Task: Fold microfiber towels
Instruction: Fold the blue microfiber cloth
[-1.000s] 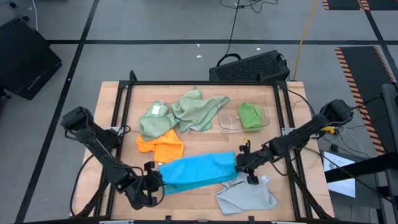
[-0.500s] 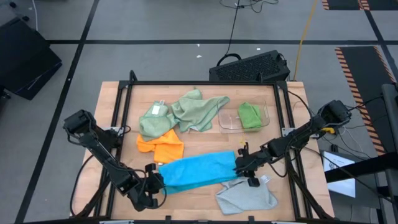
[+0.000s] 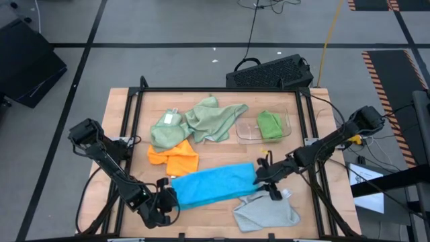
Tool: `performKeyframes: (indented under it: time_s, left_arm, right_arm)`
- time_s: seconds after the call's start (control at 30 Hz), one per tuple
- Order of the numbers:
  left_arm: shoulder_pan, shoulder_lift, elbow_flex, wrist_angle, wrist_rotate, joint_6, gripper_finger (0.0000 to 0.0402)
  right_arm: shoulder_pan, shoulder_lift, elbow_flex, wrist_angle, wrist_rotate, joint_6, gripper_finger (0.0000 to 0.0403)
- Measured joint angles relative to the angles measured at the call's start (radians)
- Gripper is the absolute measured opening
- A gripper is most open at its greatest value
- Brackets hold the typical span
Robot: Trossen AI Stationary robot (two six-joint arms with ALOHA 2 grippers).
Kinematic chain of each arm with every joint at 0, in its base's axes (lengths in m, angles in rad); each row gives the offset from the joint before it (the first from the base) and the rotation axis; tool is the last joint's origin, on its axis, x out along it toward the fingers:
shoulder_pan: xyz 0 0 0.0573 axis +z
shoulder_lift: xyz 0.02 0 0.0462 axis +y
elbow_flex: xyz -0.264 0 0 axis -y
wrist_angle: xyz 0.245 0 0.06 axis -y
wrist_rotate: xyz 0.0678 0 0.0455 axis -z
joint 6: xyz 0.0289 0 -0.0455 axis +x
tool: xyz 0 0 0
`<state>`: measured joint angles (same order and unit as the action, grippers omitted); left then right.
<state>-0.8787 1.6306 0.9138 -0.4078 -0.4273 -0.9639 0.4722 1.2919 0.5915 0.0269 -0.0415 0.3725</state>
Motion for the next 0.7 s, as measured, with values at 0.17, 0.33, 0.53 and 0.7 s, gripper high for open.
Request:
performKeyframes:
  time_s: [0.17, 0.33, 0.53, 0.7]
  left_arm:
    - [0.0, -0.013, 0.0, -0.008, 0.028, -0.002, 0.0185]
    - [0.0, -0.085, 0.012, -0.009, -0.086, 0.109, 0.023]
    - [0.029, -0.079, 0.012, -0.094, -0.192, 0.096, 0.0234]
    - [-0.013, 0.02, 0.008, -0.031, -0.095, 0.095, 0.0234]
  right_arm:
    - [-0.011, -0.003, 0.0, 0.002, 0.026, -0.003, 0.013]
    - [-0.035, 0.003, 0.0, 0.027, 0.127, -0.022, 0.013]
    - [-0.065, 0.07, -0.001, 0.202, 0.177, -0.073, 0.013]
    - [-0.066, 0.156, -0.001, 0.319, 0.176, -0.101, 0.013]
